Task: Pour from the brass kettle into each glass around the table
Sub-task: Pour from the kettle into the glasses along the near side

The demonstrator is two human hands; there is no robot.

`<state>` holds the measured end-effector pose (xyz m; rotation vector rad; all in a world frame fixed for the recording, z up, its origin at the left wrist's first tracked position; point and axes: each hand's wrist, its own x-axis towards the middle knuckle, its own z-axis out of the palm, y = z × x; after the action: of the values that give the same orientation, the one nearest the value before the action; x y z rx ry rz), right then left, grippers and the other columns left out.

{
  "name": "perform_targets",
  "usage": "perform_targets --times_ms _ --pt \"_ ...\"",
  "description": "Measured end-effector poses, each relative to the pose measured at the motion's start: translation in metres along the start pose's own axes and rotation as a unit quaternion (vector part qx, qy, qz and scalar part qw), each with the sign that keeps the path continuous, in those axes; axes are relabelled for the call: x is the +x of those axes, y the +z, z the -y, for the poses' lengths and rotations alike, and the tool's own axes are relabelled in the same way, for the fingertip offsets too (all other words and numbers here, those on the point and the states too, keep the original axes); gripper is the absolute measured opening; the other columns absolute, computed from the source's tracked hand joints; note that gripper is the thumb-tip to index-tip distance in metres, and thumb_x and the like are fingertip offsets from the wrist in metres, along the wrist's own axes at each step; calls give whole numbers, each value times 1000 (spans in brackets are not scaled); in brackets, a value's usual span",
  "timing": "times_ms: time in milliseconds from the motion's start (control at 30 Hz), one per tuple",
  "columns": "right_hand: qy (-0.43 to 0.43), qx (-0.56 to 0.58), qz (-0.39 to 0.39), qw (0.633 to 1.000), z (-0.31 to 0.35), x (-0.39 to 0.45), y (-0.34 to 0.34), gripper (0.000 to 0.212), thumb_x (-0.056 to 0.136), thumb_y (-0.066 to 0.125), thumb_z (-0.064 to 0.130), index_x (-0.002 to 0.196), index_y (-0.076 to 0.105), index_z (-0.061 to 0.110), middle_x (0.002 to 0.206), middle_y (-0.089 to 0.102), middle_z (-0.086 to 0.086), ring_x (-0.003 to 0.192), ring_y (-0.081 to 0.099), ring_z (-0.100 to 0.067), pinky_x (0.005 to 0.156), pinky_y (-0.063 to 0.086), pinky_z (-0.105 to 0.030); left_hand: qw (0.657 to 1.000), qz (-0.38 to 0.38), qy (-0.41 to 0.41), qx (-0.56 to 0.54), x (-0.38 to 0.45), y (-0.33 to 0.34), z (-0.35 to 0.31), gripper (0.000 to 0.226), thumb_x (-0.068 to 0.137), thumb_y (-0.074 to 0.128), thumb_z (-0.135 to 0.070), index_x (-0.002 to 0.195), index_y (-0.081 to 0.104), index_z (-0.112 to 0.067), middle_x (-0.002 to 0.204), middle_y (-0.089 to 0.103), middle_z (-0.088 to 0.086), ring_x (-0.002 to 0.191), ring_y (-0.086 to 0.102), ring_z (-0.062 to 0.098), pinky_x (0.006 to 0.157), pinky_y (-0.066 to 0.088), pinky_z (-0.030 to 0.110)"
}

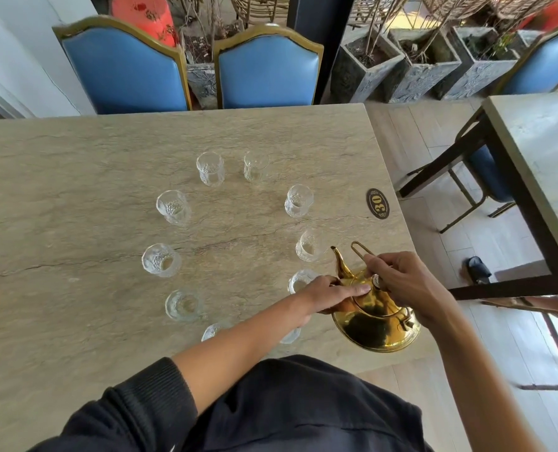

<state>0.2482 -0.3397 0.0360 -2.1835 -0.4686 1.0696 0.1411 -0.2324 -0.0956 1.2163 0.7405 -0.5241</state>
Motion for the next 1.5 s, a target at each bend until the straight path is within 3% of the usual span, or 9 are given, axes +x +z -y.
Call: perform_targets --times_ms 133,300,433,633,833,967,1167,1267,1500 --pt "15 -13 2 1000 2 11 -4 41 101 55 31 81 72 1 51 45 -2 39 35 -8 42 28 -22 1000 12 -8 -25 7 5 -2 42 88 80 -60 104 75 -22 117 82 9 121 72 25 112 50 39" --pt "16 -14 9 1000 0 18 -7 40 101 55 32 81 74 2 53 45 -6 41 34 -11 42 27 -24 999 13 -9 -49 12 7 -3 39 90 79 -59 103 73 -24 121 81 10 122 71 24 93 50 30" --pt "9 -13 11 1000 -2 19 -8 40 101 56 32 79 73 3 54 45 -7 43 34 -13 44 27 -26 998 12 -8 -55 15 7 -3 39 90 79 -60 104 72 -24 121 80 10 122 70 26 92 50 31" --pt "-5 -18 18 1000 -4 18 -9 41 100 56 31 80 73 1 52 45 -5 41 34 -12 42 26 -25 999 14 -10 -52 17 7 -1 43 89 78 -62 107 72 -24 122 80 10 122 69 27 95 49 33" --pt "-13 -21 12 1000 -4 16 -8 40 100 56 32 78 74 4 51 47 -6 42 36 -14 43 29 -26 998 19 -12 -51 15 9 0 39 91 79 -58 107 73 -23 122 80 11 122 71 27 113 49 41" --pt "-14 -23 12 1000 -4 15 -9 40 100 57 33 78 74 4 54 48 -8 43 37 -15 45 30 -28 998 22 -8 -56 16 10 3 57 83 81 -65 117 75 -20 121 81 8 122 72 27 117 49 45" --pt "-14 -20 12 1000 -2 14 -9 40 100 57 33 78 74 5 56 47 -10 44 36 -17 45 29 -29 998 19 -5 -53 16 9 2 49 89 79 -61 116 73 -21 124 79 10 123 70 27 115 50 43" --pt "-17 -23 11 1000 0 14 -8 40 100 57 34 78 74 5 57 47 -11 45 36 -17 46 29 -29 998 18 -3 -59 15 9 2 59 86 80 -64 123 73 -18 124 79 9 123 70 26 115 49 44" --pt "-16 -21 7 1000 2 13 -7 40 99 57 35 76 74 6 54 46 -10 44 35 -16 46 28 -31 998 15 2 -63 17 7 4 52 84 80 -65 114 74 -23 126 79 8 124 70 26 115 49 44"
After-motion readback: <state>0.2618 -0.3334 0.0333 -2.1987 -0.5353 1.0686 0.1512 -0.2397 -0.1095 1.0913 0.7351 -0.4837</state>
